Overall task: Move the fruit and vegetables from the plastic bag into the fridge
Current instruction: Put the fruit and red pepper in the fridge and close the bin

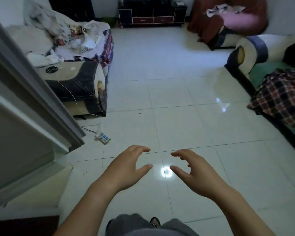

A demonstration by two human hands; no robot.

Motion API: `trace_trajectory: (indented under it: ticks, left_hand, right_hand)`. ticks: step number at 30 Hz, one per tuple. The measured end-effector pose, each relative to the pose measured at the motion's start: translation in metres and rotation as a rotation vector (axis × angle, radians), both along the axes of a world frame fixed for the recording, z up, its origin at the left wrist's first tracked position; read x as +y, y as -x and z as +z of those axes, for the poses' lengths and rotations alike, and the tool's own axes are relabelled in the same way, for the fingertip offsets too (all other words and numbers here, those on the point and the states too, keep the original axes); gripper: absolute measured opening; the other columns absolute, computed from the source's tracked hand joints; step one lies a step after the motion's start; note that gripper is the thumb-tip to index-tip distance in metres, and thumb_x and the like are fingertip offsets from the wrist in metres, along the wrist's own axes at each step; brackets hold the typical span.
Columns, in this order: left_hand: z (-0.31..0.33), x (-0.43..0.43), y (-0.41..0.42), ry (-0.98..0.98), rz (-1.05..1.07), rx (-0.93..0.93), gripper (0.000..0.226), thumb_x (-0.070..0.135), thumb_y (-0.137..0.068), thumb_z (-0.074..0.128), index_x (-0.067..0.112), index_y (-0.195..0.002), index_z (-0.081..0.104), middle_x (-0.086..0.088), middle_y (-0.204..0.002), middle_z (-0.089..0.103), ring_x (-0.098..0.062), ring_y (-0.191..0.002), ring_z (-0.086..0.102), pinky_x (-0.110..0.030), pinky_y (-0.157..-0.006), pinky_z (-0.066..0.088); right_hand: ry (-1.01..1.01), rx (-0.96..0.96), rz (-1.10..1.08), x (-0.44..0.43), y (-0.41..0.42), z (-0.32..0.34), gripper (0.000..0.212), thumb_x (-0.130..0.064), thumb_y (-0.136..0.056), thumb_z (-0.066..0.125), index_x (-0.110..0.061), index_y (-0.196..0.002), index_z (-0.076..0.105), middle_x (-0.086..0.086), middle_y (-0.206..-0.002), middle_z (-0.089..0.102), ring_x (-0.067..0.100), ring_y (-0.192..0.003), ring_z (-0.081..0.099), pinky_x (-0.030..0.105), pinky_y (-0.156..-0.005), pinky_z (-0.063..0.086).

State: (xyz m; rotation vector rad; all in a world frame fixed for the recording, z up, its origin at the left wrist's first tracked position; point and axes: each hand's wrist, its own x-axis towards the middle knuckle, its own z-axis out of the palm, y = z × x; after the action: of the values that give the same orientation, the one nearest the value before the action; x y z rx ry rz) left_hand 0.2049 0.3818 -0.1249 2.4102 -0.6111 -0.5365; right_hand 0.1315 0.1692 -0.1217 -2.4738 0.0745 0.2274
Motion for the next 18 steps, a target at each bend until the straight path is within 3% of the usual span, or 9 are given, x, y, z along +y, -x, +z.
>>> trace_trajectory:
  ticks: [7, 13, 18]
  left_hand:
    - [-0.015, -0.009, -0.071, -0.026, 0.084, 0.023, 0.044, 0.046, -0.086, 0.055, 0.038, -0.128, 0.043, 0.022, -0.131, 0.041, 0.003, -0.115, 0.042, -0.015, -0.092, 0.033]
    - [-0.041, -0.015, -0.170, -0.028, 0.199, 0.062, 0.044, 0.044, -0.087, 0.055, 0.035, -0.129, 0.043, 0.019, -0.133, 0.042, 0.003, -0.110, 0.041, -0.016, -0.090, 0.033]
    - [-0.030, -0.036, -0.281, -0.065, 0.194, 0.040, 0.048, 0.047, -0.088, 0.051, 0.034, -0.133, 0.039, 0.015, -0.139, 0.038, -0.006, -0.122, 0.041, -0.029, -0.099, 0.040]
  right_hand:
    - [-0.046, 0.033, 0.076, -0.018, -0.087, -0.010, 0.036, -0.046, -0.089, 0.052, -0.036, -0.123, 0.049, -0.031, -0.116, 0.042, -0.009, -0.106, 0.042, 0.013, -0.092, 0.036]
    - [-0.005, 0.050, 0.221, -0.026, -0.212, -0.016, 0.038, -0.046, -0.090, 0.050, -0.033, -0.126, 0.047, -0.022, -0.126, 0.045, -0.007, -0.106, 0.041, 0.011, -0.088, 0.032]
    - [0.084, 0.086, 0.273, -0.044, -0.324, -0.009, 0.040, -0.047, -0.091, 0.049, -0.032, -0.128, 0.046, -0.019, -0.130, 0.045, -0.001, -0.115, 0.044, 0.011, -0.088, 0.031]
